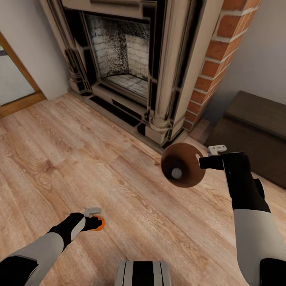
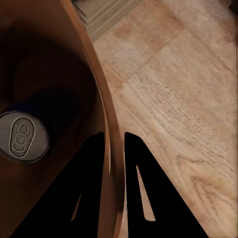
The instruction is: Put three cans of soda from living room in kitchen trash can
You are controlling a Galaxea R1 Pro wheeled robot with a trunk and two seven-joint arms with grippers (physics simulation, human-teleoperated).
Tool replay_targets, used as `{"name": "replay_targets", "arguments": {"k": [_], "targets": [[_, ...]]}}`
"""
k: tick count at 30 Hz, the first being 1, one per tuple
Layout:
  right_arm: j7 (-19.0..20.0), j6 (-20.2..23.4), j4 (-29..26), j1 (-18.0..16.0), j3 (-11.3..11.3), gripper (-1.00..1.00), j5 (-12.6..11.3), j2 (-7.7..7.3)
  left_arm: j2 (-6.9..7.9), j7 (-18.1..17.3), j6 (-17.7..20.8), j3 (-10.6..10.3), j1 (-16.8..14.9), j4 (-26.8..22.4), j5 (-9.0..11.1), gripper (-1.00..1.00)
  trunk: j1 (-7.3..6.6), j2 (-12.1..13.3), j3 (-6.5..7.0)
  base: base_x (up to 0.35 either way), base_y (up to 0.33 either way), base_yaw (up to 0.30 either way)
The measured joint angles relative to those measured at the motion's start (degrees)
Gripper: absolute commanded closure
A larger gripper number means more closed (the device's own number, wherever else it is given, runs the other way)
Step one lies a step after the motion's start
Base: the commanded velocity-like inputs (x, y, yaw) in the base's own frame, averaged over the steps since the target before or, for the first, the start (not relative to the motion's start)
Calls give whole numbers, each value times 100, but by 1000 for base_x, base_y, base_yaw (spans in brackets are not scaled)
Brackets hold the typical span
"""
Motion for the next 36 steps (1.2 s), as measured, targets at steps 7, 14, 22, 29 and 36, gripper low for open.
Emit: {"name": "replay_targets", "arguments": {"k": [7, 14, 22, 29, 36], "targets": [[3, 8, 0, 0, 22, 100, -35, 0, -1, -22, -3, 2, 6, -7, 12, 100, 0, 0, -1, 0, 0, 0], [0, 2, 0, -1, 24, 100, -21, 0, -3, -14, 35, 0, 8, -8, -7, 100, -11, 5, 87, 0, 0, 0], [-3, -4, 1, 5, 15, 100, 3, -17, -3, -53, 68, 1, 9, -16, -2, 100, -32, 16, 264, 0, 0, 0], [0, 2, 60, 13, 15, 100, -18, -14, 0, -76, 116, 1, 8, -77, 13, 100, -146, 217, 398, 0, 0, 0], [0, 3, 77, 28, 23, 100, -35, 3, 44, -101, 565, 12, 6, -167, 47, 100, -299, 498, 524, 0, 0, 0]]}}
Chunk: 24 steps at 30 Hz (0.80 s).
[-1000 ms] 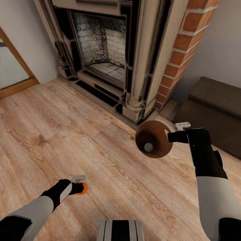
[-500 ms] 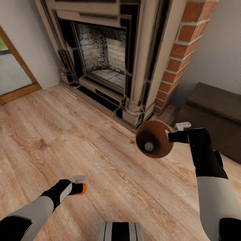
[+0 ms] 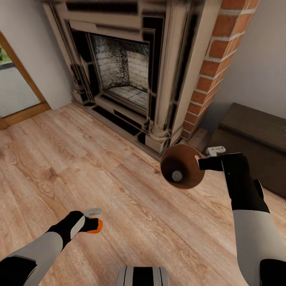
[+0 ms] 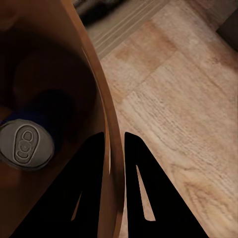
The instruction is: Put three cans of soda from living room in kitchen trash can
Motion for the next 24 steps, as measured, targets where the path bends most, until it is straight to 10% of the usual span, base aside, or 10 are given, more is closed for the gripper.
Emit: {"name": "replay_targets", "arguments": {"k": [7, 15, 24], "targets": [[-1, -1, 1, 13, 9, 100, -6, 7, 38, -610, 872, 45, -7, -674, 28, 100, -154, 281, 126, 0, 0, 0], [9, 5, 3, 30, 205, 100, -18, 128, 402, -835, 2032, 75, -9, -2755, 17, 100, -330, 601, 270, 0, 0, 0], [47, -3, 64, 113, 397, 100, 8, 172, 937, -1197, 2749, 85, -1, -4315, 602, 100, -527, 963, 431, 0, 0, 0]]}}
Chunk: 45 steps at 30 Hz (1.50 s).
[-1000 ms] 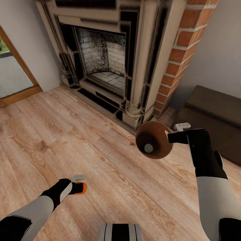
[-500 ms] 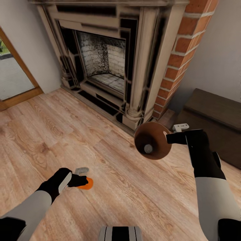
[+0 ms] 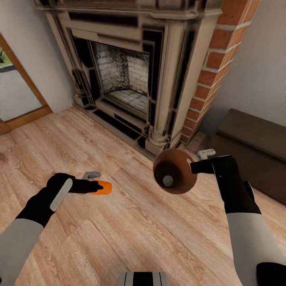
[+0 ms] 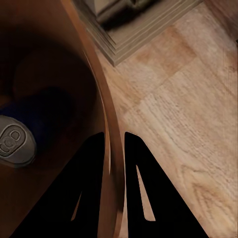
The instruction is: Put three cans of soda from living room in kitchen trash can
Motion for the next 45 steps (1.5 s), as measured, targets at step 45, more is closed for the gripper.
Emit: {"name": "replay_targets", "arguments": {"k": [45], "targets": [[-49, -13, 1454, 19, 595, 100, 31, 619, 317, -1694, 178, -253, 74, -2697, 1899, 100, -615, 1125, 503, 0, 0, 0]]}}
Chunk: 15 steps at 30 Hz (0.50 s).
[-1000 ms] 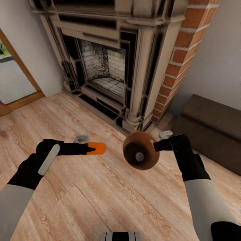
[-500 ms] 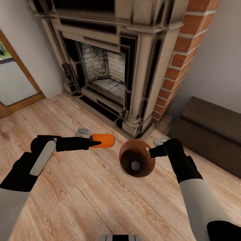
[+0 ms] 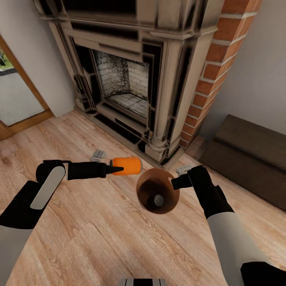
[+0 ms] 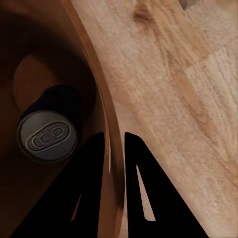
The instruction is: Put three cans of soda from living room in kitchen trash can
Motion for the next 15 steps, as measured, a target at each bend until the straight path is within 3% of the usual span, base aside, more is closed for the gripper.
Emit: {"name": "replay_targets", "arguments": {"k": [7, 12, 15], "targets": [[-3, 1, 1, -7, 11, 100, 2, 80, -16, 83, 0, -448, 0, 26, -24, 100, 0, 0, 0, 0, 0, 0], [-4, 1, -1, -11, 15, 100, 5, 86, -11, 99, 0, -561, 0, 29, -25, 100, 0, 0, 0, 0, 0, 0], [-3, 4, -2, -11, 19, 100, -5, 91, -12, 102, 0, -765, 0, 27, -24, 100, 0, 0, 0, 0, 0, 0]]}}
